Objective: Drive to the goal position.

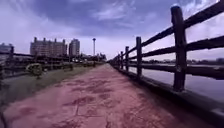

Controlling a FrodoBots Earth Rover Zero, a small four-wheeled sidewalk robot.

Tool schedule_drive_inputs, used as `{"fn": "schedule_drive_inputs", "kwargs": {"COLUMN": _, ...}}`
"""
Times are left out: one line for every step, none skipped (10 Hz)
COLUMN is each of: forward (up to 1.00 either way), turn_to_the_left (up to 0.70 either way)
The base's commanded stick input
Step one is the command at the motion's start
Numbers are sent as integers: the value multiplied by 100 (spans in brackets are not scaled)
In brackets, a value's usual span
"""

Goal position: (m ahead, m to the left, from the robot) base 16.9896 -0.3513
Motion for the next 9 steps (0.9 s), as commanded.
{"fn": "schedule_drive_inputs", "kwargs": {"forward": 95, "turn_to_the_left": 0}}
{"fn": "schedule_drive_inputs", "kwargs": {"forward": 95, "turn_to_the_left": 0}}
{"fn": "schedule_drive_inputs", "kwargs": {"forward": 95, "turn_to_the_left": 0}}
{"fn": "schedule_drive_inputs", "kwargs": {"forward": 95, "turn_to_the_left": 0}}
{"fn": "schedule_drive_inputs", "kwargs": {"forward": 95, "turn_to_the_left": 0}}
{"fn": "schedule_drive_inputs", "kwargs": {"forward": 95, "turn_to_the_left": 0}}
{"fn": "schedule_drive_inputs", "kwargs": {"forward": 95, "turn_to_the_left": 0}}
{"fn": "schedule_drive_inputs", "kwargs": {"forward": 95, "turn_to_the_left": 0}}
{"fn": "schedule_drive_inputs", "kwargs": {"forward": 95, "turn_to_the_left": 0}}
